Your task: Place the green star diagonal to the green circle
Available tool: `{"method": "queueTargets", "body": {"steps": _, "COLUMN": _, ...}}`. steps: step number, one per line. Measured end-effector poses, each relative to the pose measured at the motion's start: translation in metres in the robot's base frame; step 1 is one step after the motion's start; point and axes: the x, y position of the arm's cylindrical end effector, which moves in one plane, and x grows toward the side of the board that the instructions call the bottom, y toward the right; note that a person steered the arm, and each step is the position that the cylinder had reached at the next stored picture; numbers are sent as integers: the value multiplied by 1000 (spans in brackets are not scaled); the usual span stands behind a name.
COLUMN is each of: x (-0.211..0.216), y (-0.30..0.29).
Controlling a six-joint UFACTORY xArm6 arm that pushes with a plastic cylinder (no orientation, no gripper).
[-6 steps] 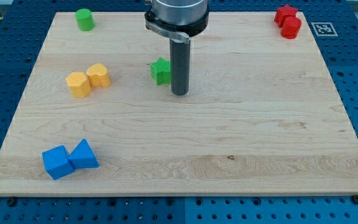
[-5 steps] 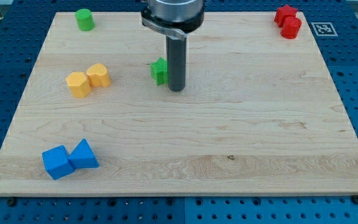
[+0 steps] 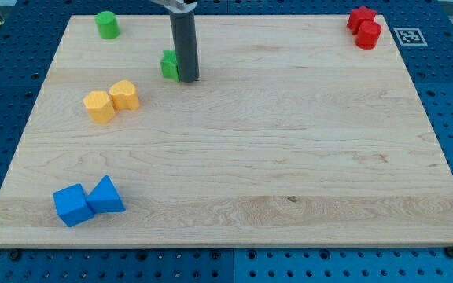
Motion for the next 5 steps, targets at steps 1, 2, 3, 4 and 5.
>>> {"method": "queueTargets", "body": {"steps": 1, "x": -23, "y": -14}}
{"method": "queueTargets", "body": {"steps": 2, "x": -36, "y": -39}}
{"method": "queueTargets", "body": {"steps": 3, "x": -55, "y": -62}}
{"method": "queueTargets", "body": {"steps": 4, "x": -64, "y": -85}}
{"method": "queueTargets", "body": {"steps": 5, "x": -34, "y": -87}}
